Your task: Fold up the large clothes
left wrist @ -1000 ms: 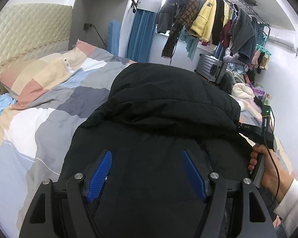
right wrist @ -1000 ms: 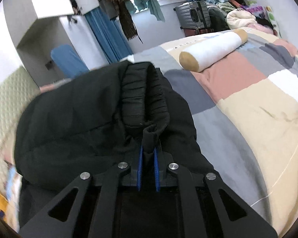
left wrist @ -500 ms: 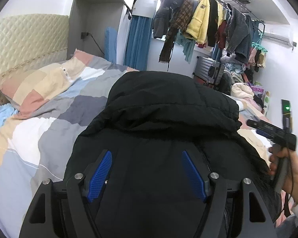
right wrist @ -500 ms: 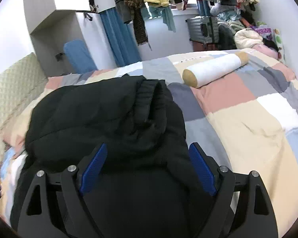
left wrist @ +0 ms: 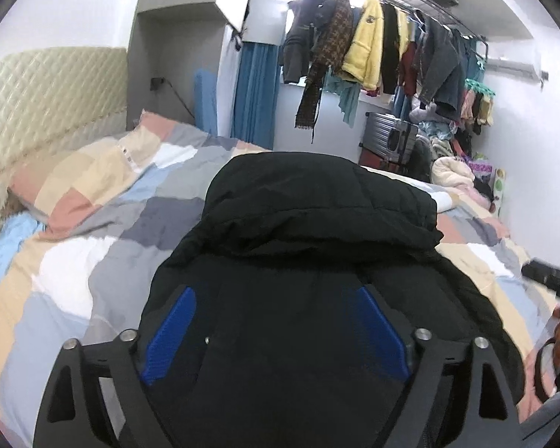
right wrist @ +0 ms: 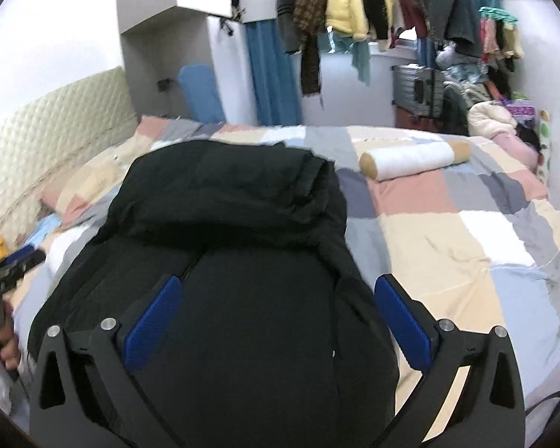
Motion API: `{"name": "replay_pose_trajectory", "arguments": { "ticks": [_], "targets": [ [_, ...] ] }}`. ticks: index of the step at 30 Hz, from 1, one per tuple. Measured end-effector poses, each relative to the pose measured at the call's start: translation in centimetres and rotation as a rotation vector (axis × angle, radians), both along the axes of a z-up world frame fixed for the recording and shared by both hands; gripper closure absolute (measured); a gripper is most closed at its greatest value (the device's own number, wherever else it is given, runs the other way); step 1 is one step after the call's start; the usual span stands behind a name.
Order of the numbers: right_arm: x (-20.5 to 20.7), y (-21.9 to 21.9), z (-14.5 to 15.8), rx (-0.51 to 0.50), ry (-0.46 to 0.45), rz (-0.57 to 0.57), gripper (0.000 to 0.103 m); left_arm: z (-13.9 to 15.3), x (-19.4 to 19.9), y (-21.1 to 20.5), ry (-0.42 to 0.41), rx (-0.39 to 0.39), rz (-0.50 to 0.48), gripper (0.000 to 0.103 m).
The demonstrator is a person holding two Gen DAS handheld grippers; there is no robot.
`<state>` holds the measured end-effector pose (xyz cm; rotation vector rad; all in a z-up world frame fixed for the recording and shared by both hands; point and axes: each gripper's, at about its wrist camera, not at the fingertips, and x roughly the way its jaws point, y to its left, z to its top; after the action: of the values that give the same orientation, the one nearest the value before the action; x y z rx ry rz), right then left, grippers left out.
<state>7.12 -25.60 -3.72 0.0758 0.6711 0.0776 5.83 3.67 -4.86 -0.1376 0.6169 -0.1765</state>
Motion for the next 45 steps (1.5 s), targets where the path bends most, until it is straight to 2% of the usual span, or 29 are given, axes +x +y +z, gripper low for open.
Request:
{"name": "replay_pose_trajectory", "arguments": {
  "ticks": [2, 5, 8, 10, 13, 17, 20, 26, 28, 30, 33, 38, 42, 45],
  "targets": [
    [0.0, -0.6, -0.8, 0.018, 0.048, 0.017, 0.0, -0.2, -0.1, 0.7, 0.038, -0.025, -0.003, 0.011],
    [0.3, -1.7, -2.5, 0.056, 0.152, 0.033, 0.0, -0.5, -0.5, 1.7, 0.094, 0.003, -0.007, 0.011],
    [0.2, -2.7, -3.5, 0.055, 0.2, 0.018, 0.0, -1.0, -0.6, 3.0, 0.16, -0.002, -0.019, 0.011],
    [0.3, -3.6, -4.1, 0.092, 0.237, 0.035, 0.0, -1.5, -0.3, 3.9, 0.221, -0.005, -0.016, 0.011],
    [0.6, -5.1, -5.7, 0.171, 0.31, 0.039, 0.0, -2.4, 0.3, 5.9, 0.316, -0.057, 0.0, 0.011],
    [1.0, -6.9, -9.4, 0.261, 0.463, 0.006, 0.0, -4.1, 1.6, 8.6, 0.453, -0.168, 0.017, 0.011],
    [1.0, -7.7, -11.6, 0.256, 0.556, -0.02, 0.0, -5.3, 2.2, 9.9, 0.51, -0.19, 0.034, 0.011],
    [0.8, -9.5, -14.2, 0.255, 0.641, -0.097, 0.0, -7.9, 2.9, 11.9, 0.591, -0.272, 0.097, 0.011],
    [0.9, -9.9, -15.5, 0.347, 0.673, -0.099, 0.0, -8.5, 3.1, 12.4, 0.611, -0.28, 0.112, 0.011],
    [0.9, -10.0, -17.0, 0.481, 0.717, -0.085, 0.0, -9.2, 3.4, 12.7, 0.645, -0.276, 0.133, 0.011],
    [0.9, -9.6, -17.8, 0.532, 0.736, -0.068, 0.0, -10.4, 3.6, 13.4, 0.706, -0.288, 0.155, 0.011],
    [1.0, -8.2, -17.2, 0.659, 0.704, 0.029, 0.0, -11.6, 3.3, 15.3, 0.756, -0.405, 0.191, 0.011],
    [0.6, -6.5, -15.0, 0.686, 0.611, 0.146, 0.0, -12.3, 3.3, 15.9, 0.787, -0.491, 0.176, 0.011],
    [0.3, -5.4, -13.3, 0.74, 0.521, 0.234, 0.0, -13.0, 3.4, 15.7, 0.818, -0.527, 0.16, 0.011]
  ]
}}
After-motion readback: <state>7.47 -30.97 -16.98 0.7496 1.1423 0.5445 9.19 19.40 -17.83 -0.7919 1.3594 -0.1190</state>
